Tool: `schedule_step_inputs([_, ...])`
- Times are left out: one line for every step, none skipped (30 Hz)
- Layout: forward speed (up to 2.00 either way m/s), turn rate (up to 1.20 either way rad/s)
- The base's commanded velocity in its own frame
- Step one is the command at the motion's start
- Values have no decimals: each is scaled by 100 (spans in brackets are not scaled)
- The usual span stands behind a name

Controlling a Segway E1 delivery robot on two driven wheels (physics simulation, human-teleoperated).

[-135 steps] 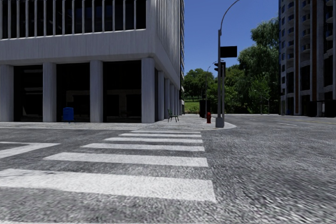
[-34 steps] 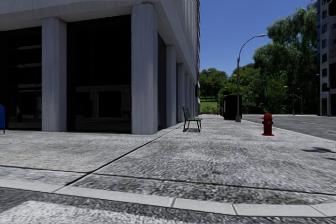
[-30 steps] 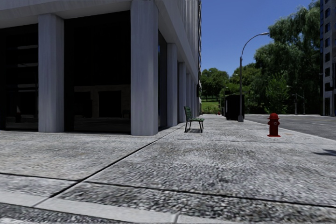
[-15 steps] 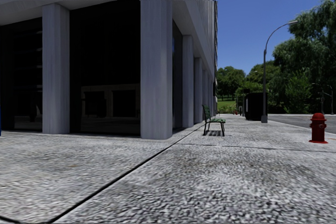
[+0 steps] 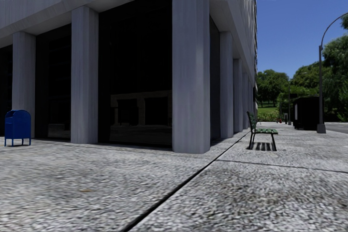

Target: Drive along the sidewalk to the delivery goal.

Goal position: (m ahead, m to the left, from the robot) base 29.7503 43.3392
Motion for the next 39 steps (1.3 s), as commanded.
schedule_step_inputs([135, 45])
schedule_step_inputs([135, 45])
schedule_step_inputs([135, 45])
schedule_step_inputs([135, 45])
schedule_step_inputs([135, 45])
schedule_step_inputs([135, 45])
schedule_step_inputs([135, 46])
schedule_step_inputs([135, 46])
schedule_step_inputs([135, 49])
schedule_step_inputs([135, 54])
schedule_step_inputs([135, 54])
schedule_step_inputs([135, 55])
schedule_step_inputs([135, 56])
schedule_step_inputs([135, 56])
schedule_step_inputs([135, 56])
schedule_step_inputs([135, 56])
schedule_step_inputs([135, 56])
schedule_step_inputs([136, 56])
schedule_step_inputs([136, 56])
schedule_step_inputs([138, 56])
schedule_step_inputs([146, 56])
schedule_step_inputs([152, 56])
schedule_step_inputs([152, 56])
schedule_step_inputs([155, 56])
schedule_step_inputs([156, 56])
schedule_step_inputs([156, 56])
schedule_step_inputs([156, 56])
schedule_step_inputs([156, 56])
schedule_step_inputs([156, 56])
schedule_step_inputs([156, 56])
schedule_step_inputs([156, 59])
schedule_step_inputs([156, 59])
schedule_step_inputs([156, 60])
schedule_step_inputs([156, 60])
schedule_step_inputs([156, 60])
schedule_step_inputs([156, 60])
schedule_step_inputs([156, 60])
schedule_step_inputs([156, 60])
schedule_step_inputs([156, 60])
